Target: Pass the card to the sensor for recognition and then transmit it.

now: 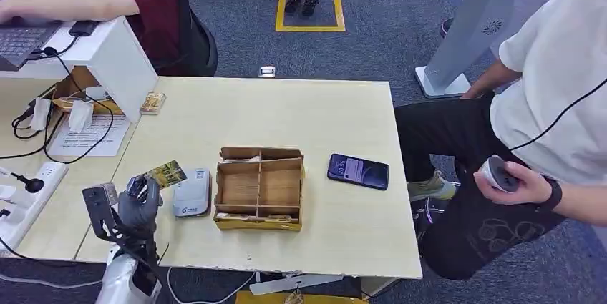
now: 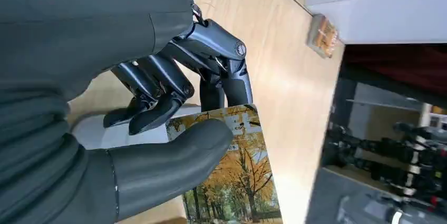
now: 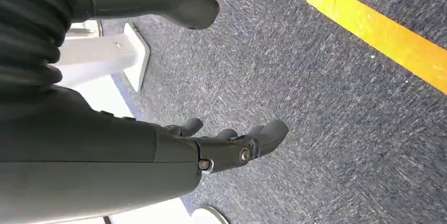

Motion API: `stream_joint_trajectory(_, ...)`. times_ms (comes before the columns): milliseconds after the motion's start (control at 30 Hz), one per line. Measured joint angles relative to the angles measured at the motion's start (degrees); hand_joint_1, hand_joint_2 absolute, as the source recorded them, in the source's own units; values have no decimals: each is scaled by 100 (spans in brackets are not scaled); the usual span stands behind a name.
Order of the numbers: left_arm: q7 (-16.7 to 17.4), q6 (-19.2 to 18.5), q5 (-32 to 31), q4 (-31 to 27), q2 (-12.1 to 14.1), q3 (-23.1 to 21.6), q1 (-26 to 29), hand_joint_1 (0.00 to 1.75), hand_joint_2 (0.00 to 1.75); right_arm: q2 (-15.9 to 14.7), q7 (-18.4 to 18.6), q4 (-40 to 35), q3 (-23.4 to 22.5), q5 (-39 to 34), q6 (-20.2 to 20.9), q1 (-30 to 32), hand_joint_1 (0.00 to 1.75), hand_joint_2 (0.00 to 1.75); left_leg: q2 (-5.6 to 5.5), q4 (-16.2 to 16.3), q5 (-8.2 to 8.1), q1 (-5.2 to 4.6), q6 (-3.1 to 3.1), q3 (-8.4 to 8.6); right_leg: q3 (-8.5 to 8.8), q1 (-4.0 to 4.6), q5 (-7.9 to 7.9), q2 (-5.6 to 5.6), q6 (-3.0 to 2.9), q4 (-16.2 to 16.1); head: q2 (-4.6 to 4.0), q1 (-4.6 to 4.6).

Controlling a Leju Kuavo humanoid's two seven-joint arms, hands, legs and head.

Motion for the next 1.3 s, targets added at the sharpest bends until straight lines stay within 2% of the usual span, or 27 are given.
stream_joint_trajectory(133, -330, 35, 316, -299, -33, 0, 59, 175, 175, 0, -4, 0, -33, 28, 2, -1, 0, 175, -1, 0, 0, 0, 0, -1, 0, -1, 0, -1, 0, 0, 0, 2)
stream_joint_trajectory(333, -483, 239, 298, -555, -83, 4, 57, 175, 175, 0, -7, 0, -54, 78, 6, -3, 0, 175, -1, 0, 0, -1, 0, -1, 1, -1, 0, -1, 0, 0, 0, 0)
stream_joint_trajectory(400, -726, 578, 84, -603, -107, 15, 43, 175, 175, 0, -11, 0, -55, 116, 13, -3, 0, 175, 0, 1, 0, -1, 0, -1, 0, -1, 0, 0, 0, 0, 0, 0)
stream_joint_trajectory(500, -1122, 1394, -671, -616, -129, 26, -85, 175, 175, 0, -20, 0, -52, 216, 94, -14, 0, 175, -2, 1, 0, 0, 0, -1, -1, 0, 0, -2, 0, 0, 0, 2)
stream_joint_trajectory(567, -1421, 2190, -1613, -590, -109, 26, -242, 175, 175, 0, -66, 0, -48, 308, 140, -30, 0, 175, -2, 1, 2, 0, -2, -1, -1, 0, 1, -2, 0, 0, 0, 2)
stream_joint_trajectory(633, -1598, 2827, -2432, -516, -64, 26, -426, 175, 175, 0, -96, 0, -37, 385, 199, -56, 0, 175, -2, 1, 3, 0, -3, 0, 0, 0, 2, -2, -2, 1, 0, 0)
stream_joint_trajectory(700, -1728, 3287, -3536, -372, -20, 41, -602, 175, 175, 0, -120, 0, -11, 476, 216, -76, 0, 175, -2, 1, 6, 0, -7, 0, 0, 0, 4, -1, -4, 1, 0, 0)
stream_joint_trajectory(767, -1921, 3390, -4852, -234, -22, 266, -817, 175, 175, 0, -142, 0, 6, 548, 247, -96, 0, 175, -5, 1, 9, 0, -4, -1, 1, 0, 4, -4, -3, 1, 0, 2)
stream_joint_trajectory(900, -1989, 3410, -6183, -100, -92, 807, -1163, 175, 175, -2, -184, 0, 79, 643, 293, -114, 0, 175, 1, 1, 9, 0, -4, -1, -1, 0, 10, 4, -3, 1, 0, 2)
stream_joint_trajectory(1000, -1989, 3421, -6322, -54, -138, 1095, -1308, 175, 175, 0, -190, 0, 111, 662, 286, -114, 0, 175, 3, 1, 9, -1, -4, 0, -3, 0, 11, 5, -3, 1, 0, 0)
stream_joint_trajectory(1133, -1989, 3423, -6418, -17, -166, 1253, -1389, 175, 175, -2, -190, 0, 127, 669, 284, -128, 0, 175, 2, 1, 9, 0, -5, -1, -4, 0, 11, 4, -3, 1, 0, 0)
stream_joint_trajectory(1300, -1989, 3423, -7016, 201, -227, 1685, -1717, 175, 175, 0, -177, 0, 136, 726, 286, -136, 0, 175, 2, 1, 11, 0, -3, -2, -4, 0, 13, 4, -4, 1, 0, 2)
